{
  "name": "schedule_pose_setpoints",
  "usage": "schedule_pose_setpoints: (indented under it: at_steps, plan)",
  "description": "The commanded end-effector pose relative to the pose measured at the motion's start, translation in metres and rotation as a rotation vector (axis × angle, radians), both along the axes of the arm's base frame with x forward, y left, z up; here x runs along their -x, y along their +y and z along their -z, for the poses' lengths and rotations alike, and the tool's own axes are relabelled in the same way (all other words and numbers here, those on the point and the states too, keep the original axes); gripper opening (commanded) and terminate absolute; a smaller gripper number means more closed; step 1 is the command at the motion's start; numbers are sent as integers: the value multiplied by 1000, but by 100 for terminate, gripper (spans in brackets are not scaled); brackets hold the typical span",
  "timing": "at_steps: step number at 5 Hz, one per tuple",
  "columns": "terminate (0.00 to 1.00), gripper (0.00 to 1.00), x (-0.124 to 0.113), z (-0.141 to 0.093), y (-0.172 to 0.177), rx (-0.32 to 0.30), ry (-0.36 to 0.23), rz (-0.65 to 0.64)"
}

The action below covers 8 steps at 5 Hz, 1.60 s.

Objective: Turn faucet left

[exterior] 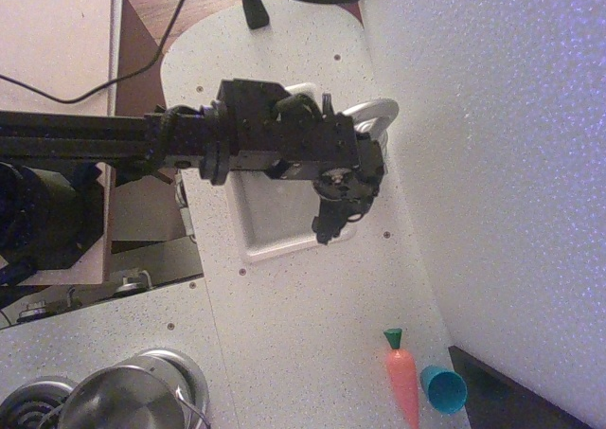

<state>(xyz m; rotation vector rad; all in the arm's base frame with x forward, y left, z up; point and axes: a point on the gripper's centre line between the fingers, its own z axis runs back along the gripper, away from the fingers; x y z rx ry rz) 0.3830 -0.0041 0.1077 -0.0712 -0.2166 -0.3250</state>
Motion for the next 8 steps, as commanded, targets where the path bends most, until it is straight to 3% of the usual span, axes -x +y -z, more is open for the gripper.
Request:
schedule_pose_setpoints:
  at_steps: [1,2,3,4,5,6,7,8]
  plan:
    - [0,100,0,0,0,0,0,0]
    - [0,100,17,-10,50,186,-90,-114]
    - [0,100,44,-8,102,257,-129,-171]
    - [0,100,66,-5,119,241,-168,-170]
    - [0,100,76,-6,113,210,-172,-138]
    - [0,100,84,4,94,212,-138,-108]
    - [0,100,78,15,87,145,18,-193]
    - [0,100,39,17,77,-4,256,-388]
